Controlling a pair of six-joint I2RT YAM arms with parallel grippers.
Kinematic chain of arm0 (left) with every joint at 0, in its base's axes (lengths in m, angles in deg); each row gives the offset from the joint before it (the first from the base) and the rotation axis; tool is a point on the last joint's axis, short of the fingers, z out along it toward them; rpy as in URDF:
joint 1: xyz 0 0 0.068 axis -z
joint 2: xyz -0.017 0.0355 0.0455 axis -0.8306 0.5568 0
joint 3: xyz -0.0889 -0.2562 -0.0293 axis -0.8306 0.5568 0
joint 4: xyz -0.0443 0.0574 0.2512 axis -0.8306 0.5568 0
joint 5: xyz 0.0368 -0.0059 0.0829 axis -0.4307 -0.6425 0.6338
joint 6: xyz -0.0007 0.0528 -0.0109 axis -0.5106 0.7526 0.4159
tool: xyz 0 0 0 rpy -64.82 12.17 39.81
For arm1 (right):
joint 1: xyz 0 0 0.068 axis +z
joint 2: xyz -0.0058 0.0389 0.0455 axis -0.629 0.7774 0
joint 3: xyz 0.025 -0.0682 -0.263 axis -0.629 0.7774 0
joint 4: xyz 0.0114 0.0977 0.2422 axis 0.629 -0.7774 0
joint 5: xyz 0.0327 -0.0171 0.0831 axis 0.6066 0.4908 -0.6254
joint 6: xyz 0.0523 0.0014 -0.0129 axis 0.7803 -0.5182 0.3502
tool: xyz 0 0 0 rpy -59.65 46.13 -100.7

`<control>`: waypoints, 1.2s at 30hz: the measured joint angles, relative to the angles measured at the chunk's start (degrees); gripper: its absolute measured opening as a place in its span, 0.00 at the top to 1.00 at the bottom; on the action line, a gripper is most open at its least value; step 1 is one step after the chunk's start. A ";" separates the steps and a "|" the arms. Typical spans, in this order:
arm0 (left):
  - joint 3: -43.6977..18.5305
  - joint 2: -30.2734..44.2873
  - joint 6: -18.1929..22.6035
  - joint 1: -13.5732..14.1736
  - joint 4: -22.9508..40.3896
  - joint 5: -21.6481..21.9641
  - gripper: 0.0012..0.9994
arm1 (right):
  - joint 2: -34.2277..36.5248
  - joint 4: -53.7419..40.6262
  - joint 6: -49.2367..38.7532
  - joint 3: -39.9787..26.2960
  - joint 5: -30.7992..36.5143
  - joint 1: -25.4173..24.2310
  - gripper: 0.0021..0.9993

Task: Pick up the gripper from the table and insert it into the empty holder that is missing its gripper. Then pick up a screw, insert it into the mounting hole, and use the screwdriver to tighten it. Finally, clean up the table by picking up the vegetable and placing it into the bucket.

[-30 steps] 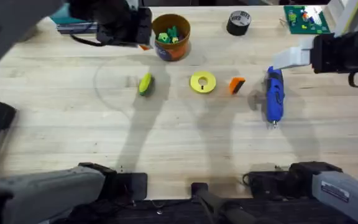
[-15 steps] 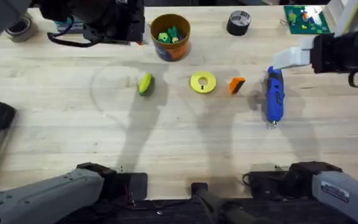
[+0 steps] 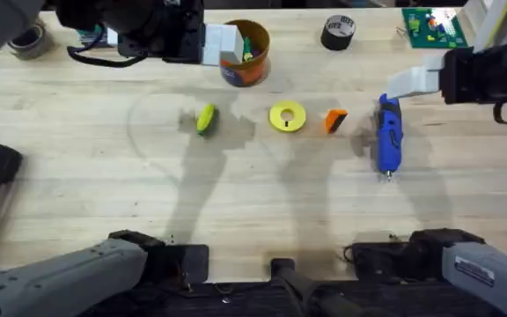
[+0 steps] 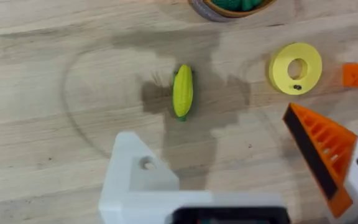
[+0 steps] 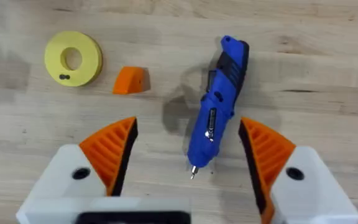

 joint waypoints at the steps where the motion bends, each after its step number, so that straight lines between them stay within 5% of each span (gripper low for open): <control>1: 0.00 0.00 0.00 0.00 0.00 0.00 0.01 | 0.00 0.00 0.02 0.00 0.00 0.00 0.00; 22: 0.00 0.00 0.00 0.00 -2.47 0.00 0.01 | 0.00 -0.02 0.00 0.00 0.00 0.00 0.00; 24: 0.00 0.00 1.95 0.00 -7.34 0.02 0.01 | 0.00 -0.02 0.00 0.00 0.00 0.00 0.00; 30: 0.00 0.00 10.72 0.00 -7.54 1.62 0.01 | 0.01 -0.04 0.01 0.00 0.00 0.00 0.00; 36: 0.00 0.00 14.32 0.00 -7.54 3.35 0.01 | 0.02 -0.04 0.00 0.00 0.00 0.00 0.00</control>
